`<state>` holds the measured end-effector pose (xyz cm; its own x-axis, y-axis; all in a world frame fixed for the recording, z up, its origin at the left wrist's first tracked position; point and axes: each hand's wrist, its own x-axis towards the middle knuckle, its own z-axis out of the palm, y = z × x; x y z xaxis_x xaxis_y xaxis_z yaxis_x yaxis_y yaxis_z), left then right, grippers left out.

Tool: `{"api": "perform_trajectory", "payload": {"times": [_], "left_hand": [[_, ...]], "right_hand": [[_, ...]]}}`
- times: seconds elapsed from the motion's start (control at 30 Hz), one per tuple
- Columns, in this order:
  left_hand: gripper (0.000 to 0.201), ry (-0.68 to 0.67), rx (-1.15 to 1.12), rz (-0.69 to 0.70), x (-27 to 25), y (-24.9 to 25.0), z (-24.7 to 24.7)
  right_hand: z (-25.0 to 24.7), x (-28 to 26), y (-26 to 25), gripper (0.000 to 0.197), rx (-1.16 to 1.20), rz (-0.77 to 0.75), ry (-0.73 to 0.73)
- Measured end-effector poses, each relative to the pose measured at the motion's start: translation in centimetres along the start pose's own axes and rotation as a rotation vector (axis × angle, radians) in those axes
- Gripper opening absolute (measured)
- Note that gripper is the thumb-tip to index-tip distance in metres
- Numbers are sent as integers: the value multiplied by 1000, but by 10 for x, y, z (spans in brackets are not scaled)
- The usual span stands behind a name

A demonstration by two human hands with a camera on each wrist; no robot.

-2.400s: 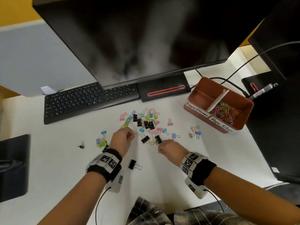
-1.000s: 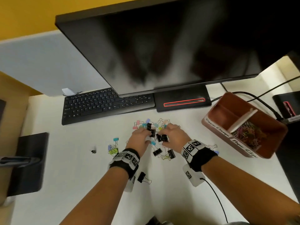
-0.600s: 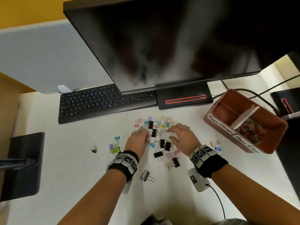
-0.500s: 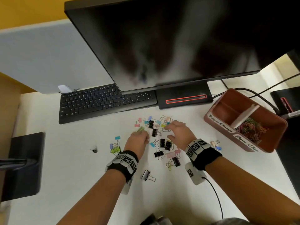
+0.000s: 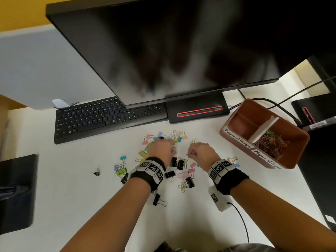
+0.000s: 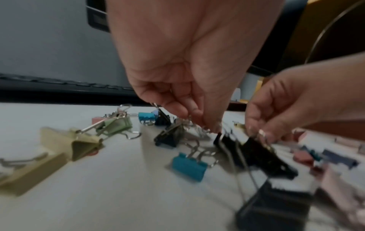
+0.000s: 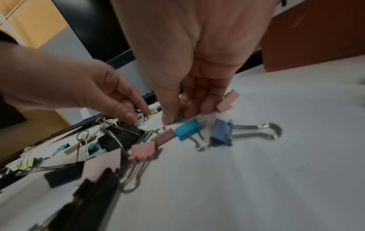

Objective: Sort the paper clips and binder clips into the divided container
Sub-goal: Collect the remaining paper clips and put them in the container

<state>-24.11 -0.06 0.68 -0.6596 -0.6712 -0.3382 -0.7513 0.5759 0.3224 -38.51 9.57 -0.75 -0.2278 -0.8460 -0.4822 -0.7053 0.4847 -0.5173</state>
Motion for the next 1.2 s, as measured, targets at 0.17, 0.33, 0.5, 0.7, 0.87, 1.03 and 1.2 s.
{"api": "perform_trajectory", "payload": {"times": [0.17,0.33,0.5,0.7,0.87,1.03,1.2], "left_hand": [[17,13,82,-20,0,-5,10],[9,53,43,2,-5,-18,14],[10,10,74,25,-6,-21,15],[12,14,56,8,-9,-19,15],[16,-34,63,8,-10,-20,16],[14,-17,-4,0,-12,-24,11],[5,97,-315,64,-25,-32,-9]], "right_hand": [[1,-5,0,22,77,-53,-10],[9,-2,-15,23,-38,-139,-95],[12,1,-20,19,-133,-195,-122],[5,0,-5,22,-9,-145,-73],[0,-4,-4,25,96,-217,-77],[-3,-4,-5,30,-102,-309,-222],[-6,-2,-7,18,-198,-257,-235]]}}
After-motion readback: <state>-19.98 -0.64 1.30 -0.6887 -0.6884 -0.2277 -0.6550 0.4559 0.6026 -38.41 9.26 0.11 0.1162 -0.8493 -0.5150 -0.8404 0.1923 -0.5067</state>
